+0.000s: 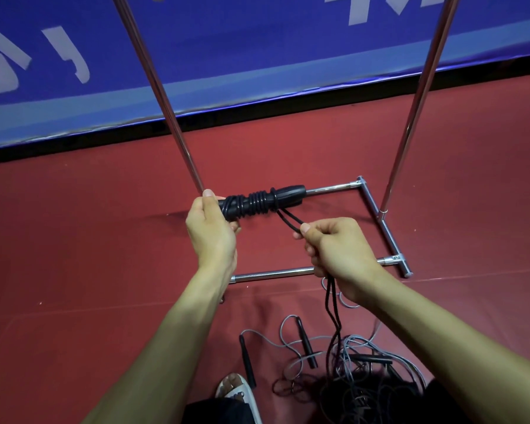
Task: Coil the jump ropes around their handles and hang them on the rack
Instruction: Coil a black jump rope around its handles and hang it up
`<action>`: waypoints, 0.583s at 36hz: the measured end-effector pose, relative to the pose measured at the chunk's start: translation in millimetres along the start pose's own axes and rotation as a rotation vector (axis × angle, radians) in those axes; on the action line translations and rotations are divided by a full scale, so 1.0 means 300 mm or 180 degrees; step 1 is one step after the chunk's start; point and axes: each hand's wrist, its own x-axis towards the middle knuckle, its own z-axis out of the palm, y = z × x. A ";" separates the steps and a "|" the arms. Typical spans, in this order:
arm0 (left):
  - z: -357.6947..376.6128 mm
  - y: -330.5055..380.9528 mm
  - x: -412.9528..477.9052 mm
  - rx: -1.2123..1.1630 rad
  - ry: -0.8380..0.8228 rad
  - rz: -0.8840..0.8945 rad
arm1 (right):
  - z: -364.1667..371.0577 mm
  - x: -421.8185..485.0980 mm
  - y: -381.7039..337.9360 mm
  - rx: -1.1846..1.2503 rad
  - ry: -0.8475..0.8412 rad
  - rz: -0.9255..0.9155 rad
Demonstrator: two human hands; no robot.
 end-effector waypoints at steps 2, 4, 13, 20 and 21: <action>-0.003 0.002 -0.006 0.0260 -0.0022 0.0204 | 0.000 -0.013 -0.021 0.0557 -0.0118 0.0339; -0.007 0.004 -0.011 0.0522 -0.0079 0.0453 | -0.004 -0.020 -0.036 0.0858 -0.0201 0.0567; -0.048 0.006 -0.028 0.1289 -0.0400 0.1856 | -0.042 -0.032 -0.066 0.0221 -0.0207 0.0321; -0.068 0.014 -0.038 0.1527 -0.0655 0.2407 | -0.054 -0.043 -0.082 -0.1613 -0.0089 -0.0107; -0.067 0.018 -0.041 0.1552 -0.0689 0.2460 | -0.059 -0.039 -0.082 -0.1966 -0.0028 -0.0243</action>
